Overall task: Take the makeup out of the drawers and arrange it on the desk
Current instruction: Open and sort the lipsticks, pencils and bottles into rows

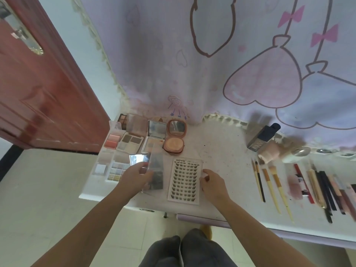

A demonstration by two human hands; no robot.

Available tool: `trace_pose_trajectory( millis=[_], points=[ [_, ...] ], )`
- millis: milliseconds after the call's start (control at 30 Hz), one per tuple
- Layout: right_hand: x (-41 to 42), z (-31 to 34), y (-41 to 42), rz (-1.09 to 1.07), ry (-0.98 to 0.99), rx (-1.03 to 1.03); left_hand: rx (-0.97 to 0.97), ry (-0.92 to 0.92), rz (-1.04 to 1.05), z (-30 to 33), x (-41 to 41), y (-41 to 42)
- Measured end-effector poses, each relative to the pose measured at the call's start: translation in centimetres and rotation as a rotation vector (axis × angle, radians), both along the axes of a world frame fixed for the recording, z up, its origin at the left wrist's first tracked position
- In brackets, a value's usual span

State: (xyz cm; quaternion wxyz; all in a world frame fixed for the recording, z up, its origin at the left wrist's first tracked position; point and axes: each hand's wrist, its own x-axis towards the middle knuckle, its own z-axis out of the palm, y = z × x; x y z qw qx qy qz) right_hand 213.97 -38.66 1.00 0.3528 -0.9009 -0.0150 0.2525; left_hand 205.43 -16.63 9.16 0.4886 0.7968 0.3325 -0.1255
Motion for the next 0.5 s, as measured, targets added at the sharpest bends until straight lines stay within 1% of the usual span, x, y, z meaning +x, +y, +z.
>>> trace_pose_trajectory(
  millis=[100, 200, 267, 367, 433, 500],
  points=[
    [0.3, 0.7, -0.5, -0.028, 0.006, -0.015, 0.107, -0.079, 0.027, 0.3, 0.2, 0.0],
    [2.1, 2.6, -2.0, -0.044, -0.04, 0.001, 0.306, -0.308, -0.004, 1.4, 2.0, -1.0],
    [4.1, 4.7, -3.6, -0.045, -0.117, -0.015, 0.384, -0.451, -0.096, 2.1, 4.4, -2.6],
    [7.7, 8.3, -6.2, -0.016, -0.283, -0.092, 0.333, -0.535, -0.296, 2.5, 8.9, -7.0],
    [10.3, 10.7, -8.1, -0.007, -0.365, -0.166, 0.25, -0.51, -0.441, 1.9, 12.0, -10.7],
    [12.9, 12.4, -10.3, 0.008, -0.43, -0.246, 0.185, -0.444, -0.569, 0.8, 14.8, -14.4]
  ],
)
